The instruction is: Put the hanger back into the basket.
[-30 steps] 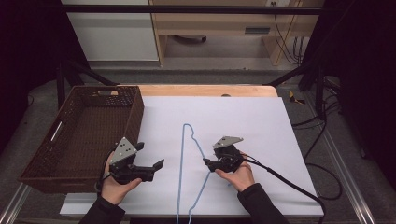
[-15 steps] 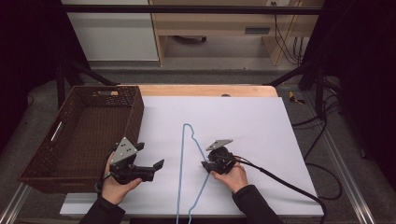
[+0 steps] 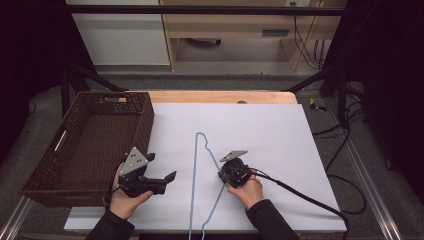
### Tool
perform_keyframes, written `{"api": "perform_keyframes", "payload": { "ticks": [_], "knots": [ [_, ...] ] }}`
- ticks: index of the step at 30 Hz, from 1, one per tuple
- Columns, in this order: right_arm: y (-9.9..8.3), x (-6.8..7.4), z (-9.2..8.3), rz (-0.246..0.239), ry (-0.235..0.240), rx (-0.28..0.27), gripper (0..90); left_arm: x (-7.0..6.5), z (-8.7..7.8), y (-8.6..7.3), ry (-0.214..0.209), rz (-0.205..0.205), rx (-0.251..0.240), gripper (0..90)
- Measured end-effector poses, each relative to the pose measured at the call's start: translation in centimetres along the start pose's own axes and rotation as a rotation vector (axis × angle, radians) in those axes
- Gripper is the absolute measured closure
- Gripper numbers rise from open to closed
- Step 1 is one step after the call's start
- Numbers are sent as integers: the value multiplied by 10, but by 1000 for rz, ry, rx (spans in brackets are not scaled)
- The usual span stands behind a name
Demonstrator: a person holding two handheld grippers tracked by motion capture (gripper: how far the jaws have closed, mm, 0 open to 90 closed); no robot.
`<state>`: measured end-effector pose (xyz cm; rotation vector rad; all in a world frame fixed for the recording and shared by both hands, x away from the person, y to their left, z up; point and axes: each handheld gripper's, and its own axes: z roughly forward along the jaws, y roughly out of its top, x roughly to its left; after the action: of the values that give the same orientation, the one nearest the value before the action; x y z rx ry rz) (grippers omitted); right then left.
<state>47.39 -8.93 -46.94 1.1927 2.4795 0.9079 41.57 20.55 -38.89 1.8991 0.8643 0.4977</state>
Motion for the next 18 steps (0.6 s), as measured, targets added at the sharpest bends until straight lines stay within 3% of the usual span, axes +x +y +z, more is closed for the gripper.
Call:
{"api": "perform_keyframes", "payload": {
  "ticks": [3,6,11,14,18],
  "knots": [
    [1,0,0,-6,-6,4,837,0,0,0,0,-1,0,76],
    [2,1,0,22,-7,14,842,0,0,0,-1,1,0,76],
    [2,0,0,23,-4,12,846,-1,1,0,-1,3,5,76],
    [3,1,0,58,1,23,849,-1,1,-1,-1,3,6,76],
    [3,-1,1,56,1,16,854,-1,2,-1,-3,3,7,77]
  ]
}}
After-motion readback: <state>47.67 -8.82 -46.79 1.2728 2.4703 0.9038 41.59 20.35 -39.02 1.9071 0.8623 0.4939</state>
